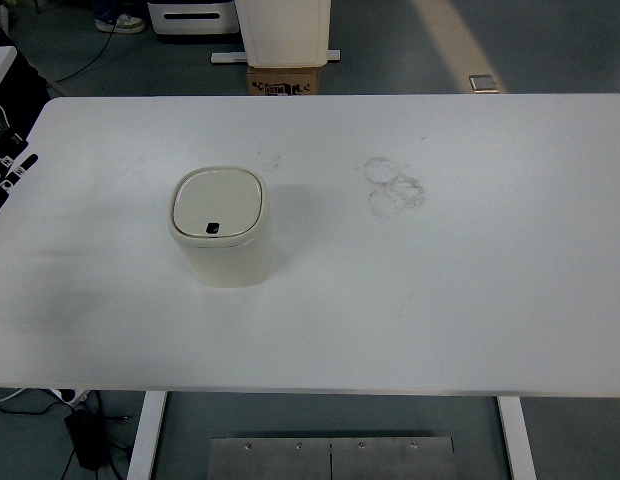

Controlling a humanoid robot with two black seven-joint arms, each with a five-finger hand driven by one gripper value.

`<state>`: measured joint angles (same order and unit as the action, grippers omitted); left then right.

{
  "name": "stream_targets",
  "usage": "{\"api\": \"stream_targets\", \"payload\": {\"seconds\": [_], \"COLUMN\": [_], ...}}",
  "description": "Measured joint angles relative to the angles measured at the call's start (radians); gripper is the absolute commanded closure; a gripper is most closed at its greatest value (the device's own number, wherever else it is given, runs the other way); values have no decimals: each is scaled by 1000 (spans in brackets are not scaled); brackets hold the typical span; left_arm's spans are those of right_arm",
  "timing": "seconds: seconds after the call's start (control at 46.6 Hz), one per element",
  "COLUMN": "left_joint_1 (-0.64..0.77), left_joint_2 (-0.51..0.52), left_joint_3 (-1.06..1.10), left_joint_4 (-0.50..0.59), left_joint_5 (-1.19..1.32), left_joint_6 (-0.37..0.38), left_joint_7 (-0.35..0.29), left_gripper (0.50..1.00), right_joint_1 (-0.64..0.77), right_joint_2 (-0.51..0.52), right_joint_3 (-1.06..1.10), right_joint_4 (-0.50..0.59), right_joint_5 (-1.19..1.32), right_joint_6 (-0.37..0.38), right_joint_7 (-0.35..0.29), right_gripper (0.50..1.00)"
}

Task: Open trash can

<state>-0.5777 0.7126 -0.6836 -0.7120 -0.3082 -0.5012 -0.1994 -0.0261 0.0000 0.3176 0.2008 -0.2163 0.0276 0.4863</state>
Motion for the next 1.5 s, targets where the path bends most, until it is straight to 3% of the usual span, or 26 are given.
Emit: {"api": "stream_targets", "payload": {"seconds": [1.501], "left_joint_1": [-7], "left_joint_2": [36], "left_joint_3": [10], "left_joint_4": [-12], "left_joint_5": [15], "left_joint_6": [34], "left_joint_7": [12], "left_gripper": [500], "right_joint_1": [1], "right_joint_2": [0], "right_joint_3": [0], "right_joint_4": [0], "right_joint_5": [0], "right_joint_6": [0], "right_joint_7": [0], "right_gripper": [509]}}
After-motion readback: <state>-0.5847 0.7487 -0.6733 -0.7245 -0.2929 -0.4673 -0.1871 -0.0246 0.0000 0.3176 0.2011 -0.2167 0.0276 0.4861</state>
